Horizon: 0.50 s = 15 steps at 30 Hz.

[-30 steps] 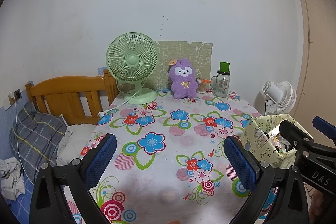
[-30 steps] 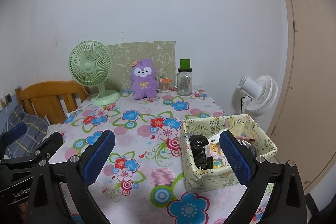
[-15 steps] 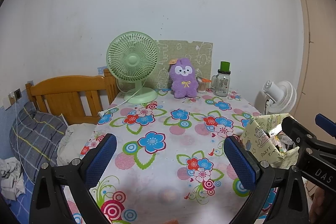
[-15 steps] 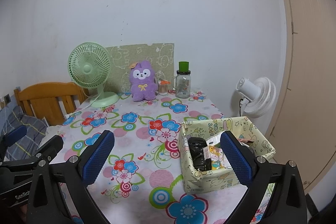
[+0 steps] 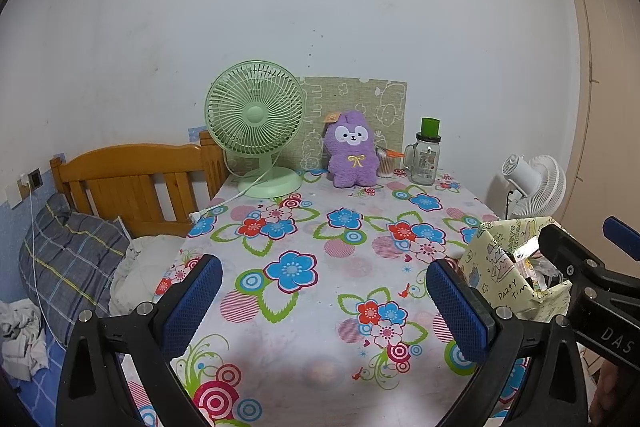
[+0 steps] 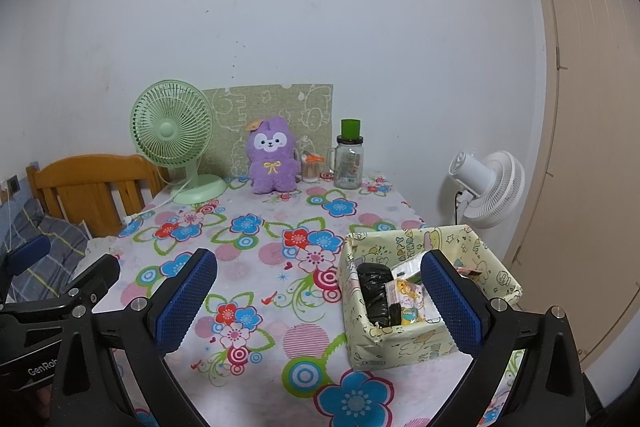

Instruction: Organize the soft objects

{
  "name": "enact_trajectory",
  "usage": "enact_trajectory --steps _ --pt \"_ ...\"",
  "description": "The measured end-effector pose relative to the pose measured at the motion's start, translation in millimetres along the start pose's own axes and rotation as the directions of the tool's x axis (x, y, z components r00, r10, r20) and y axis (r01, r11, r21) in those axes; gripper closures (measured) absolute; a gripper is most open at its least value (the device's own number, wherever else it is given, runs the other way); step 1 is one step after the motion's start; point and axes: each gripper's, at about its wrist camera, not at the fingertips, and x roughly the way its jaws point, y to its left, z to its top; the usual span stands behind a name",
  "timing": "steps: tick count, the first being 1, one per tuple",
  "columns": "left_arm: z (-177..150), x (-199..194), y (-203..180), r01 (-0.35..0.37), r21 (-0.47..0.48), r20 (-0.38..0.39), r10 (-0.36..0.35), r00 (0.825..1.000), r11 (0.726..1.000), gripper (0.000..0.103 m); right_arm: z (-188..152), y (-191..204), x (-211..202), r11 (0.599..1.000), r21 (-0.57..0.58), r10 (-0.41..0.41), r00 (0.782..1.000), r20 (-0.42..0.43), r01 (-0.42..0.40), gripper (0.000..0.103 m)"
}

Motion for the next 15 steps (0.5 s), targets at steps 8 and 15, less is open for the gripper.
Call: enact_trajectory --steps 8,15 --pt "0.2 -0.1 0.1 0.001 0.0 -0.001 -0.001 1.0 1.0 0.0 0.2 0.0 -0.1 1.0 0.001 -0.001 1.0 -0.002 0.001 0.0" --pt "0.0 -0.3 0.2 0.0 0.0 -0.001 0.0 1.0 1.0 0.0 0.1 -0.1 0.2 1.0 0.001 0.0 1.0 -0.002 0.0 0.0"
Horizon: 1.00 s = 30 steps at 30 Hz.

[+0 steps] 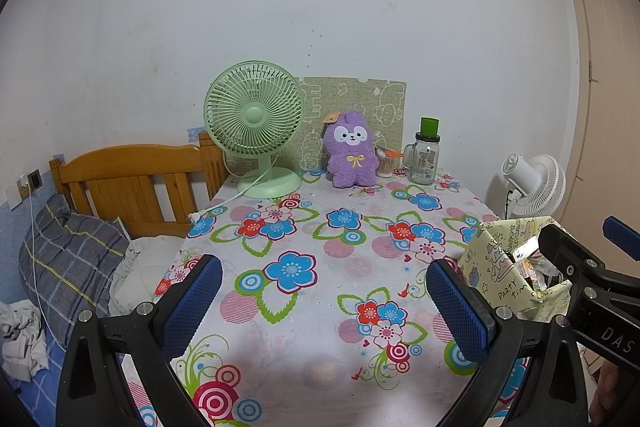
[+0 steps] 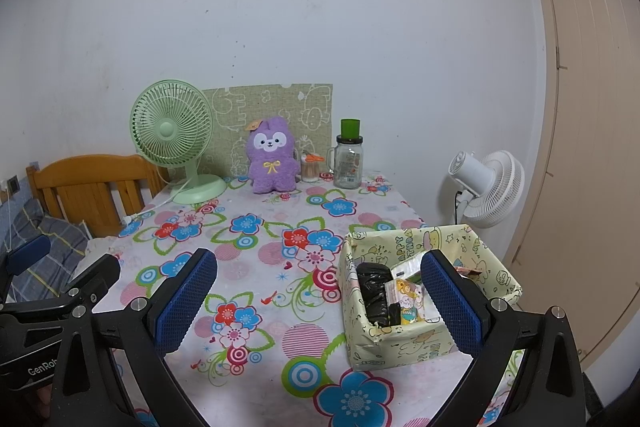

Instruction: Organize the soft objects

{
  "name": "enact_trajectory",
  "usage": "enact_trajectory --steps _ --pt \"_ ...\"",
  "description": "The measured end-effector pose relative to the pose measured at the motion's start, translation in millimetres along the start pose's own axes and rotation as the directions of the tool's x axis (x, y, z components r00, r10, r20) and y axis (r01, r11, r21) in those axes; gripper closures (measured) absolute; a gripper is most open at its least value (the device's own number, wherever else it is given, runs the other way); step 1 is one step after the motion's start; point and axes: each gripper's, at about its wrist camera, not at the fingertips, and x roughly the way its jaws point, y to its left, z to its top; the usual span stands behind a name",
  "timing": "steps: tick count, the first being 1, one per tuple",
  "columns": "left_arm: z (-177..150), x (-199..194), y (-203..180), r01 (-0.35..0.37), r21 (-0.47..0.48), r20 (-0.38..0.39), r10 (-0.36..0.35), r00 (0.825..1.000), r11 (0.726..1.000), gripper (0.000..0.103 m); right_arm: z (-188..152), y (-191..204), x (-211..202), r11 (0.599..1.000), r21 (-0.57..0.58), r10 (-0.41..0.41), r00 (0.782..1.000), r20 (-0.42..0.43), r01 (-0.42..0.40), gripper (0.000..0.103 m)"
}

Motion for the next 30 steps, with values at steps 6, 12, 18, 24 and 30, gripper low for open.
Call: enact_trajectory --steps 6,12,18,24,30 --pt "-0.1 0.0 0.0 0.001 0.0 0.0 -0.001 1.0 1.0 0.0 -0.1 0.1 0.0 1.0 0.0 0.0 1.0 -0.001 0.0 0.0" --pt "-0.1 0.0 0.1 0.0 0.001 0.0 0.0 1.0 1.0 0.0 0.3 -0.1 0.5 1.0 0.001 0.001 1.0 -0.002 -0.001 0.0" --pt "-0.2 0.0 0.2 0.0 0.0 0.0 0.0 1.0 1.0 0.0 0.1 0.2 -0.7 1.0 0.002 0.005 1.0 0.0 -0.005 0.0" --pt "-0.3 0.0 0.2 0.001 0.002 -0.001 -0.001 1.0 1.0 0.0 0.0 -0.8 -1.5 1.0 0.003 0.005 1.0 -0.001 -0.005 0.0" --pt "0.3 0.3 1.7 0.0 0.002 -0.001 0.0 1.0 1.0 0.0 0.4 -1.1 0.0 1.0 0.003 0.006 1.0 -0.001 -0.006 0.0"
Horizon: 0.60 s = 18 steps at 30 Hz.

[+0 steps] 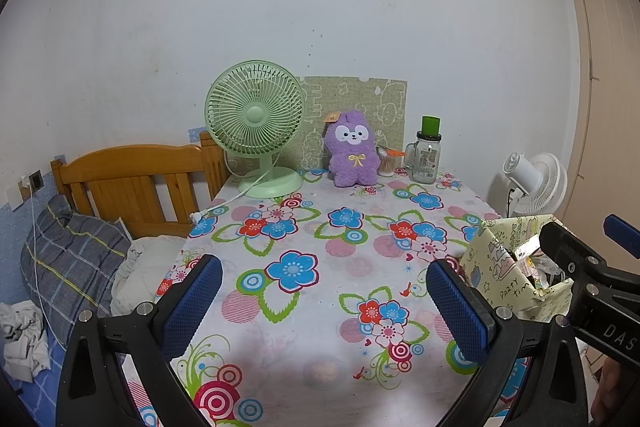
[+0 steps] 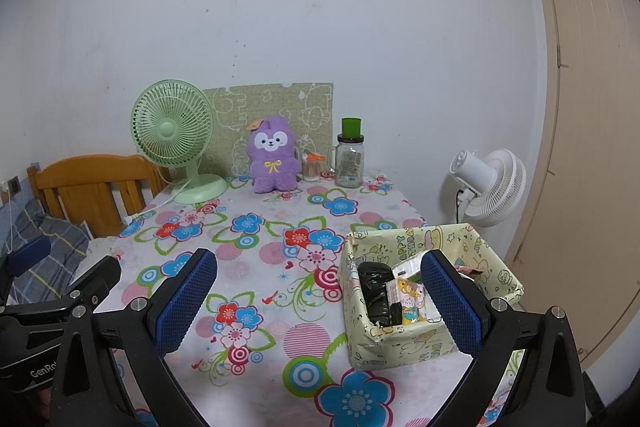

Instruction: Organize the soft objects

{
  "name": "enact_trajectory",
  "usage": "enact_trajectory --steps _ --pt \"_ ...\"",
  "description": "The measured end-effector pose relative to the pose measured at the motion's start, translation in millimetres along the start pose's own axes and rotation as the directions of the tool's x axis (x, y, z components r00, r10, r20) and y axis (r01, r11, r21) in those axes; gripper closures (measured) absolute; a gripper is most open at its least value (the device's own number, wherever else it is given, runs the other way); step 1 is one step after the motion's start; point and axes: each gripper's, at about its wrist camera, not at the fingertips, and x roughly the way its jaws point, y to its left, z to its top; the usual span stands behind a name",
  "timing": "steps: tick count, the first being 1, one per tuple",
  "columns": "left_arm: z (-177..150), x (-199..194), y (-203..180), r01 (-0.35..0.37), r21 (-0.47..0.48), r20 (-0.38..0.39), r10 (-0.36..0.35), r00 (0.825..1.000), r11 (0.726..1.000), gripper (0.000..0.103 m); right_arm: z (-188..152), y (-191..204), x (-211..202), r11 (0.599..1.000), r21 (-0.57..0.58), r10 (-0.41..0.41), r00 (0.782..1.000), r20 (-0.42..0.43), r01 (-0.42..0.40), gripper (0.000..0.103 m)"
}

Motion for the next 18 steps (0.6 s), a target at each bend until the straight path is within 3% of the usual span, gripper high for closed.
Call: enact_trajectory --steps 18 --pt "-0.6 0.9 2.0 0.007 -0.004 -0.005 -0.007 1.0 1.0 0.0 -0.5 -0.5 0.1 1.0 -0.004 -0.002 1.0 0.001 0.002 0.0"
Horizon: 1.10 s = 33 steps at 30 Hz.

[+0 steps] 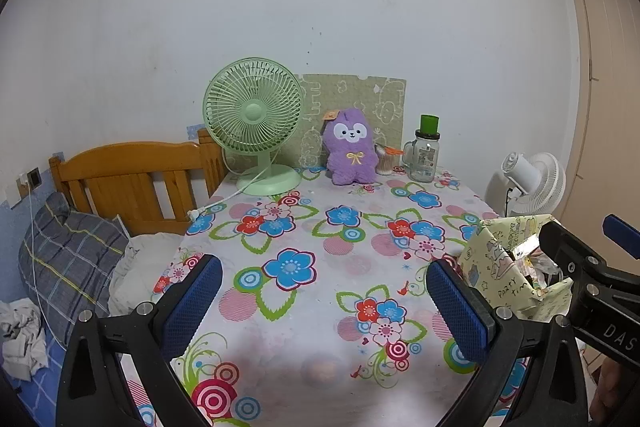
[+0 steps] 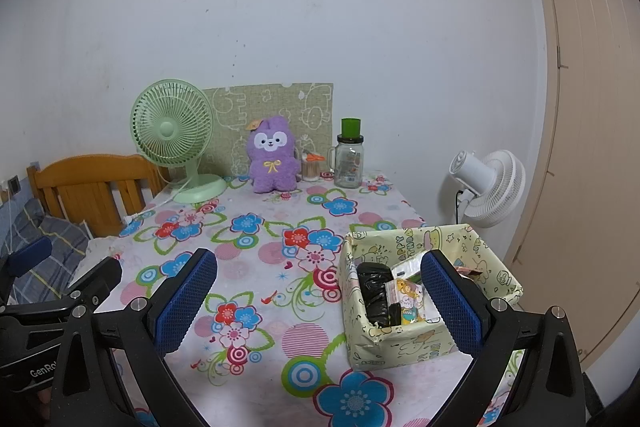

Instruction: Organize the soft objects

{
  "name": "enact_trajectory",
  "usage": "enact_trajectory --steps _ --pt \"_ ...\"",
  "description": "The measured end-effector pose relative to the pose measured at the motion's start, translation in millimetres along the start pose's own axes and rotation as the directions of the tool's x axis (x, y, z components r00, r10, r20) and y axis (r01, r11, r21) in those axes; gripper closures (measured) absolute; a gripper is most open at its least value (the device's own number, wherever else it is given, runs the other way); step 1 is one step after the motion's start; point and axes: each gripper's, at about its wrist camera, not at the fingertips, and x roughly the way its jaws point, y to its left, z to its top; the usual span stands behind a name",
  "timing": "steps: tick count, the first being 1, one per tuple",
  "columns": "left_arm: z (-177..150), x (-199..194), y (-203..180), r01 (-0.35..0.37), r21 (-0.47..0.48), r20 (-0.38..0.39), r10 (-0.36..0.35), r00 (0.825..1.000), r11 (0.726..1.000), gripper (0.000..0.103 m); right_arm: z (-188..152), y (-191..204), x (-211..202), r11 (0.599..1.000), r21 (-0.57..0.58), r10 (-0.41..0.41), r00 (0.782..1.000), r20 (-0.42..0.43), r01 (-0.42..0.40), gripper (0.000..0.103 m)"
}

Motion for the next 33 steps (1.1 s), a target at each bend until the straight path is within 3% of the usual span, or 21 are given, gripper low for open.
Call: enact_trajectory --steps 33 --pt "-2.3 1.6 -1.4 0.004 0.004 -0.007 -0.004 1.0 1.0 0.0 -0.4 -1.7 2.1 1.0 0.005 -0.006 1.0 -0.006 0.006 0.0"
